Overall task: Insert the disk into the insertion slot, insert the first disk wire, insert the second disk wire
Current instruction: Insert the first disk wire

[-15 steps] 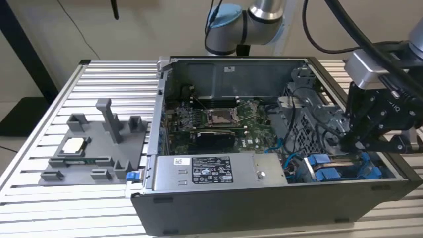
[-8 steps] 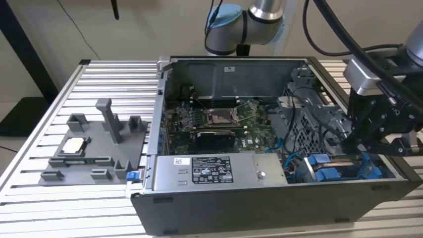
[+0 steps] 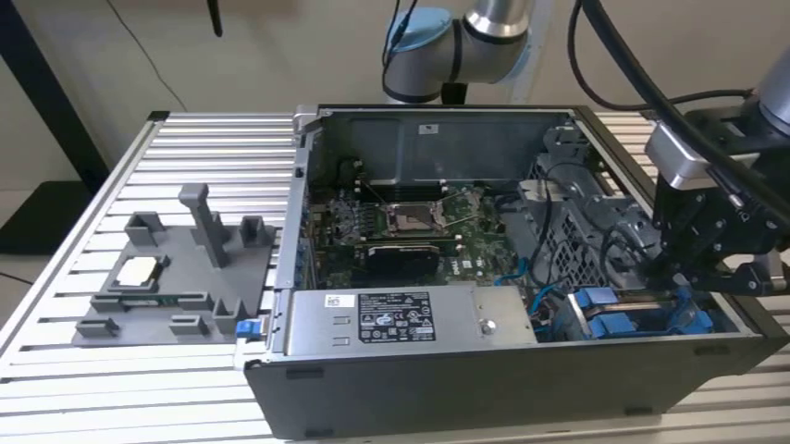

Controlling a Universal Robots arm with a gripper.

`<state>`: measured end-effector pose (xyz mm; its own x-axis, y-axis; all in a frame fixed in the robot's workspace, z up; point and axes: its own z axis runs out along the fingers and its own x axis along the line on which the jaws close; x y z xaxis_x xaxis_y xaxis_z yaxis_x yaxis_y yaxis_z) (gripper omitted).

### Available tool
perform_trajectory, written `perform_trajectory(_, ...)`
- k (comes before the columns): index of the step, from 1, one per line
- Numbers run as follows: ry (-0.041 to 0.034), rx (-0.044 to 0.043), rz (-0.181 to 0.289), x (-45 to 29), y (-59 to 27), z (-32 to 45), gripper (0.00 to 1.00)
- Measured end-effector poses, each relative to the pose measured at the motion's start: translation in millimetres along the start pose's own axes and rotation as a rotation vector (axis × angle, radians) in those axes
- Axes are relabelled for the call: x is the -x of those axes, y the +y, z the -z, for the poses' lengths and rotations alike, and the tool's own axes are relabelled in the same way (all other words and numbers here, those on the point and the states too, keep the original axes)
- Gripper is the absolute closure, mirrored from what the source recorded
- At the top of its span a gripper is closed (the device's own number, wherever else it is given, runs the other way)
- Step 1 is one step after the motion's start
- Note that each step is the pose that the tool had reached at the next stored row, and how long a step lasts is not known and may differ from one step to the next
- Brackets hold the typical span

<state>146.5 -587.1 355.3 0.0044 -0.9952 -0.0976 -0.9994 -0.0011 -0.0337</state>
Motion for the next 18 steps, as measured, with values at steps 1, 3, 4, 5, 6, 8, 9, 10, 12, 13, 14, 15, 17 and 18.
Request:
perform_trajectory(1,-0.0003,-0.0023,0.002,0.9,-0.2,-1.2,0.81)
perform_trajectory(3,-0.0003,-0.007,0.006,3.1,-0.5,-3.7,0.81)
perform_trajectory(4,-0.0003,-0.0096,0.009,4.2,-0.7,-5.1,0.81)
perform_trajectory(5,-0.0004,-0.0121,0.012,5.1,-0.9,-6.5,0.81)
perform_trajectory(6,-0.0003,-0.0146,0.014,6.2,-1.0,-7.8,0.81)
perform_trajectory(8,-0.0005,-0.0193,0.021,7.8,-1.9,-10.3,0.81)
perform_trajectory(9,-0.0007,-0.0194,0.023,8.0,-3.1,-11.2,0.81)
perform_trajectory(10,0.0004,-0.0194,0.024,8.1,-4.0,-11.6,0.81)
perform_trajectory(12,0.0051,-0.0194,0.024,8.1,-4.2,-12.3,0.81)
perform_trajectory(13,0.0079,-0.0194,0.024,8.1,-4.2,-12.6,0.81)
perform_trajectory(14,0.0111,-0.0194,0.024,8.1,-4.2,-12.8,0.81)
perform_trajectory(15,0.0148,-0.0193,0.025,8.1,-4.3,-13.0,0.81)
perform_trajectory(17,0.0197,-0.0192,0.025,8.2,-4.3,-13.6,0.81)
perform_trajectory(18,0.0207,-0.0192,0.025,8.4,-4.2,-13.8,0.81)
